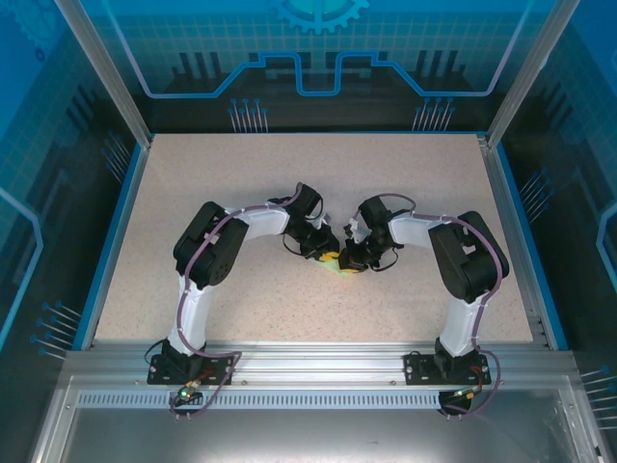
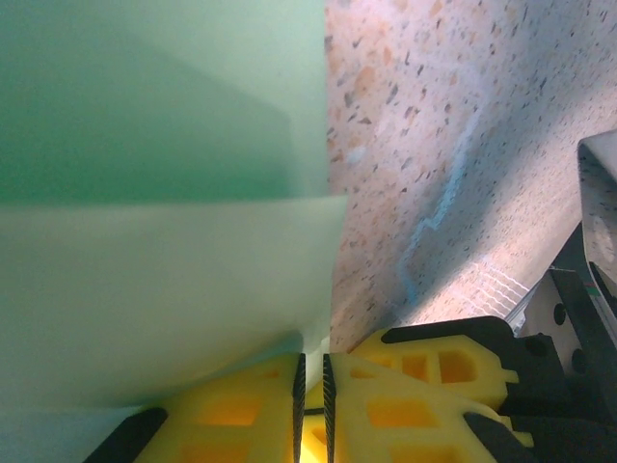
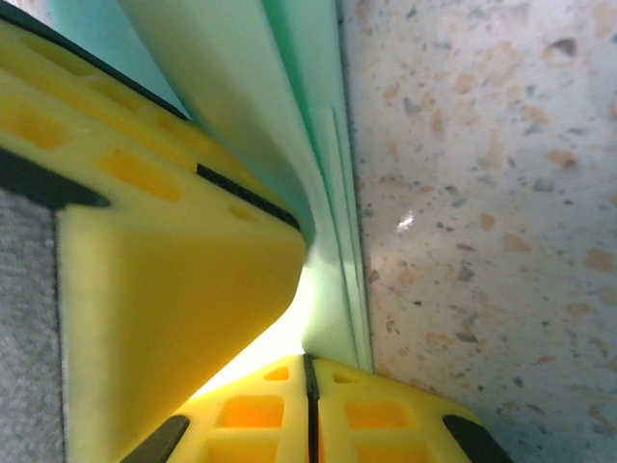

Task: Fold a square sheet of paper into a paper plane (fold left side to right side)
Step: Fourth fold the wing at the center of the table.

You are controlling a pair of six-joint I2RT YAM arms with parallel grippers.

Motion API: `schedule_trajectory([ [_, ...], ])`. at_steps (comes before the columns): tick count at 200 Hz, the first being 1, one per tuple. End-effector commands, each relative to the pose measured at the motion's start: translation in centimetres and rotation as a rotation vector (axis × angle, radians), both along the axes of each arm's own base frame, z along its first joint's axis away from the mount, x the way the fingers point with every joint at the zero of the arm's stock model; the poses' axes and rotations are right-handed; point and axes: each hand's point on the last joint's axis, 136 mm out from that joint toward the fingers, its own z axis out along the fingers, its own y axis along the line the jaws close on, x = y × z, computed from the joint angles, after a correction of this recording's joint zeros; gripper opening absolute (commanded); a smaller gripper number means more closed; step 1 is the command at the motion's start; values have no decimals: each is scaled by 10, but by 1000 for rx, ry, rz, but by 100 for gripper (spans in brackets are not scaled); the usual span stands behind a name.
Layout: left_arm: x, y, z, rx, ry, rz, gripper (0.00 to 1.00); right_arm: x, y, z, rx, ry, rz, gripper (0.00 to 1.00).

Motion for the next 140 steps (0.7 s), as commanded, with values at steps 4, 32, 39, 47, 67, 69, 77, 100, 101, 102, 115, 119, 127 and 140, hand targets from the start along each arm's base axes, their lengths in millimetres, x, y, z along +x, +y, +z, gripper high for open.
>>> schedule_trajectory([
  [4,-12,30,-44,161,77,12,17,-42,-49,-51,-274,172,-23,8],
  [32,-1,44,-45,211,49,20,18,-43,-51,-51,-285,169,-23,8],
  [39,3,47,-43,226,35,21,17,-43,-52,-51,-286,169,-24,8],
  [47,6,52,-42,262,17,11,17,-43,-52,-51,-289,168,-25,8],
  [67,13,58,-37,324,-26,-17,17,-42,-52,-51,-289,166,-27,8],
  [69,14,57,-36,327,-32,-19,17,-42,-52,-51,-289,167,-28,8],
  [77,16,58,-34,344,-46,-28,18,-42,-52,-51,-289,164,-29,8],
  [100,15,55,-33,364,-70,-43,17,-43,-52,-51,-291,165,-30,8],
  [101,15,55,-33,364,-72,-43,17,-42,-52,-51,-290,164,-31,8],
  [102,15,55,-33,363,-74,-44,17,-43,-52,-51,-290,165,-30,8],
  [115,14,55,-36,371,-75,-46,18,-43,-52,-52,-290,166,-30,8],
  [119,14,55,-36,373,-76,-45,18,-43,-52,-51,-290,164,-29,8],
  [127,16,57,-36,388,-87,-45,17,-43,-53,-51,-291,164,-29,8],
  [140,21,60,-36,412,-104,-53,17,-43,-53,-51,-290,165,-28,8],
])
